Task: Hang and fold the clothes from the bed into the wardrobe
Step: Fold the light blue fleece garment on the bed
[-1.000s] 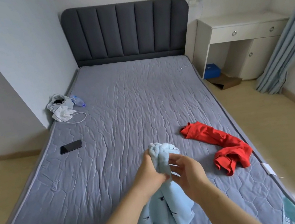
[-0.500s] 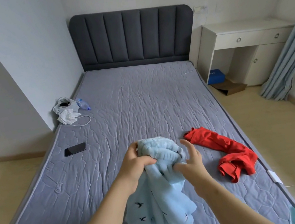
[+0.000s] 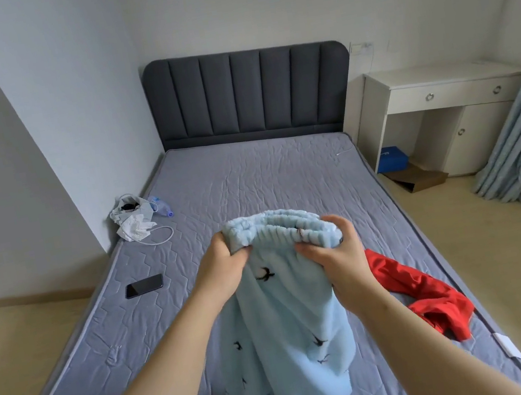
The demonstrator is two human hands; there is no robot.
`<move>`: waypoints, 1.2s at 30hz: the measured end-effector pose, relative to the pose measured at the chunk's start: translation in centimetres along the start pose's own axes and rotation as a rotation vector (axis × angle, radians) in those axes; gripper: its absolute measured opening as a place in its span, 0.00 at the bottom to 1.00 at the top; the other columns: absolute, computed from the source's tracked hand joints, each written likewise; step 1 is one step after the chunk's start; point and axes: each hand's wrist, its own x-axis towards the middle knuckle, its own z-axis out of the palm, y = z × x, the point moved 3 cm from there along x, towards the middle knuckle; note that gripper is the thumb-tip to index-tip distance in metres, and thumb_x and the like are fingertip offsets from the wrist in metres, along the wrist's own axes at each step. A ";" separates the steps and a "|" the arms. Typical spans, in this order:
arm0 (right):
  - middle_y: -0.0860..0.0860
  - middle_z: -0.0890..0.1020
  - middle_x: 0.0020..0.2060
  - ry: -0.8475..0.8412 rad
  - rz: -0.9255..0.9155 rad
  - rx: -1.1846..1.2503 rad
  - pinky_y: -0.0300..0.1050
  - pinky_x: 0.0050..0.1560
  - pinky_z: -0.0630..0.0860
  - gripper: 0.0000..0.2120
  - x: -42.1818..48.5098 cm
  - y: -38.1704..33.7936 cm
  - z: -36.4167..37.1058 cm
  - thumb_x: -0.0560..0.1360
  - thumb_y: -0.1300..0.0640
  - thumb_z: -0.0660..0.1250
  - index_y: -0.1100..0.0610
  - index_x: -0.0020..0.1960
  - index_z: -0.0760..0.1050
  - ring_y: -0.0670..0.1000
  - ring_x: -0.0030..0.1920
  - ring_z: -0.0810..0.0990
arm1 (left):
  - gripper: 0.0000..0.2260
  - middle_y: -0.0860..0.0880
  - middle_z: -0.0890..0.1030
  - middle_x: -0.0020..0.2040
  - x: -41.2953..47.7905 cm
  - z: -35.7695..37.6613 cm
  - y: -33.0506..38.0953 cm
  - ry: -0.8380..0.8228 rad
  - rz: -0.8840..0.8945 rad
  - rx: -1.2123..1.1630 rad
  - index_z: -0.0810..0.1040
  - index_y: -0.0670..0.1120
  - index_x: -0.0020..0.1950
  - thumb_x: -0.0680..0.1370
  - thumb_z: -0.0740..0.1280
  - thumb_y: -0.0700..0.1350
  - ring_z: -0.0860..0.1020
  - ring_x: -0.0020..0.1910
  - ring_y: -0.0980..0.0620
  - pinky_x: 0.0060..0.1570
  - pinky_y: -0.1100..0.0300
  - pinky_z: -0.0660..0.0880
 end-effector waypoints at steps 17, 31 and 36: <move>0.47 0.78 0.37 -0.060 -0.473 -0.151 0.33 0.33 0.75 0.08 7.1 -24.0 4.2 0.71 0.55 0.72 0.53 0.42 0.73 0.44 0.36 0.76 | 0.00 0.48 0.75 0.42 5.0 -12.7 21.2 0.151 0.224 -0.422 0.68 0.50 0.50 0.81 0.59 0.45 0.76 0.20 0.58 0.20 0.66 0.73; 0.51 0.82 0.37 -0.058 -0.484 -0.030 0.44 0.42 0.79 0.12 5.2 -34.0 4.3 0.67 0.53 0.75 0.59 0.45 0.79 0.50 0.38 0.80 | 0.11 0.48 0.75 0.39 3.1 -19.4 28.4 0.387 0.645 0.063 0.71 0.46 0.47 0.80 0.58 0.53 0.74 0.36 0.47 0.40 0.55 0.70; 0.58 0.84 0.42 -0.453 -0.197 0.062 0.46 0.40 0.82 0.08 4.2 -33.1 4.6 0.72 0.66 0.67 0.65 0.51 0.77 0.54 0.40 0.84 | 0.10 0.49 0.75 0.42 2.5 -20.3 28.7 0.322 0.649 0.063 0.73 0.46 0.44 0.80 0.58 0.50 0.72 0.42 0.50 0.40 0.58 0.67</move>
